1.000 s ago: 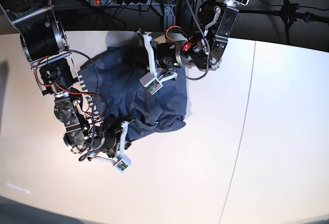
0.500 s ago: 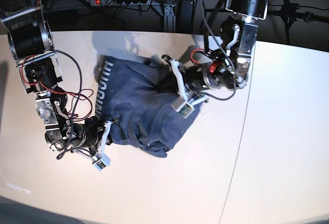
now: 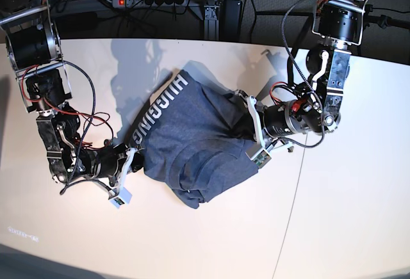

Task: Fold the T-shirt properly
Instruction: 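Pull the shirt edges apart with both grippers to flatten the bundle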

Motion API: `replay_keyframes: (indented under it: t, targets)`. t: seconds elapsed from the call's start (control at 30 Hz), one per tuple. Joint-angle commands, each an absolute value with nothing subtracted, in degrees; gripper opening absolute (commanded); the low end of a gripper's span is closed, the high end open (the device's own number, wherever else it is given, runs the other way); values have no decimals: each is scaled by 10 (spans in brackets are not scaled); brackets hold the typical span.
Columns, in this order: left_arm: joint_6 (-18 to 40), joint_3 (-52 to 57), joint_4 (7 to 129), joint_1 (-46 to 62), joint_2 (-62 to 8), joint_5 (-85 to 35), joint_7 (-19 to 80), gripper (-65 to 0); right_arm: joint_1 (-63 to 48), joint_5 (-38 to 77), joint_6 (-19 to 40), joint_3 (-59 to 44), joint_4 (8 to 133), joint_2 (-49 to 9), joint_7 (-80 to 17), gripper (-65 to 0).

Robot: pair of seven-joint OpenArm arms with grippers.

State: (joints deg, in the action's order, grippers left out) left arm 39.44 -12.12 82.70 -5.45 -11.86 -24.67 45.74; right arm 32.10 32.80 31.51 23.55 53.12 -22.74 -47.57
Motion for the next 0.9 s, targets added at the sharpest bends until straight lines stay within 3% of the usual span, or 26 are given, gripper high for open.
replay_keyframes:
  t: [0.0, 0.5, 0.87]
  targets:
    - [400, -120, 835, -71, -126, -257, 448, -650, 312, 323, 319, 236, 539, -230, -500, -650]
    - [400, -120, 835, -98, -164, -263, 445, -650, 124, 288, 319, 230, 717, -230, -496, -650]
    - [400, -120, 835, -142, -163, -264, 442, -650, 16, 289, 319, 158, 790, -230, -498, -650]
